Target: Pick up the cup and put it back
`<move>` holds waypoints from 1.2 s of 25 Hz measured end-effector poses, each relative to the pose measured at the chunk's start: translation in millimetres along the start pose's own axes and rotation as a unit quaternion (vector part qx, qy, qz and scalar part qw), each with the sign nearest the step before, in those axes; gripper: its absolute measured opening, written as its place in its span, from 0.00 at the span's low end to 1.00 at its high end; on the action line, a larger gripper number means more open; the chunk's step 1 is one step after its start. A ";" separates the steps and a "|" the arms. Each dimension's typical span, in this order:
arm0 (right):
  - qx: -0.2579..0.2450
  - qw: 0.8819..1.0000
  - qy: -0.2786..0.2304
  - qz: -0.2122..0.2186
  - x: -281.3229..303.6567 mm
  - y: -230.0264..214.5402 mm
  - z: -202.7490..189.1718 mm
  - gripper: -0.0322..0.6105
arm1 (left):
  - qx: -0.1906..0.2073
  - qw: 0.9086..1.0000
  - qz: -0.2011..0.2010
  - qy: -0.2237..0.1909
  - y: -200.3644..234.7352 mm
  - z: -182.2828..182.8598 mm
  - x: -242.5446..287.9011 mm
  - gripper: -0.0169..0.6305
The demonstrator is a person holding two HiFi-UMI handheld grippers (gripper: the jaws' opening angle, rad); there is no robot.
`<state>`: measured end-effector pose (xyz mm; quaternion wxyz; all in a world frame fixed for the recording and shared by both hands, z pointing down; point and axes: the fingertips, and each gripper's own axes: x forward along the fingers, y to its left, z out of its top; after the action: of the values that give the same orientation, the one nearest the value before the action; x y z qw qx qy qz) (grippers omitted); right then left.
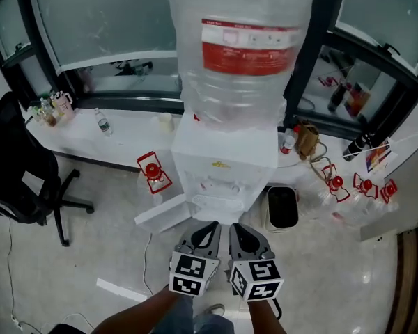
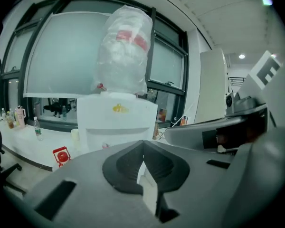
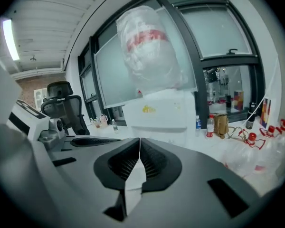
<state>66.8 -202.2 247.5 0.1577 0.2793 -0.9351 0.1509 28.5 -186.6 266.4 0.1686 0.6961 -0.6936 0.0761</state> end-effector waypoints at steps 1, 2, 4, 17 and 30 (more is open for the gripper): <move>-0.003 1.000 -0.006 0.000 -12.7 5.0 12.0 0.08 | -0.002 1.000 0.004 -0.006 -6.0 12.2 -10.3 0.05; -0.007 1.000 -0.013 -0.001 -24.8 9.3 23.1 0.08 | -0.002 1.000 0.008 -0.013 -12.2 23.1 -19.7 0.04; -0.012 1.000 -0.024 0.000 -45.6 16.7 41.8 0.08 | 0.000 1.000 0.015 -0.022 -23.9 41.7 -35.9 0.04; -0.036 0.999 -0.031 0.000 -109.0 38.6 59.0 0.08 | 0.015 0.999 0.014 -0.024 -55.0 75.0 -93.8 0.04; -0.029 0.999 -0.033 -0.004 -108.4 39.6 57.5 0.08 | 0.020 1.000 0.004 -0.021 -62.4 70.7 -92.2 0.04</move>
<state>118.2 -140.4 146.7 0.1352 0.2831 -0.9427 0.1137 78.9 -125.1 161.2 0.1402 0.6982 -0.6979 0.0757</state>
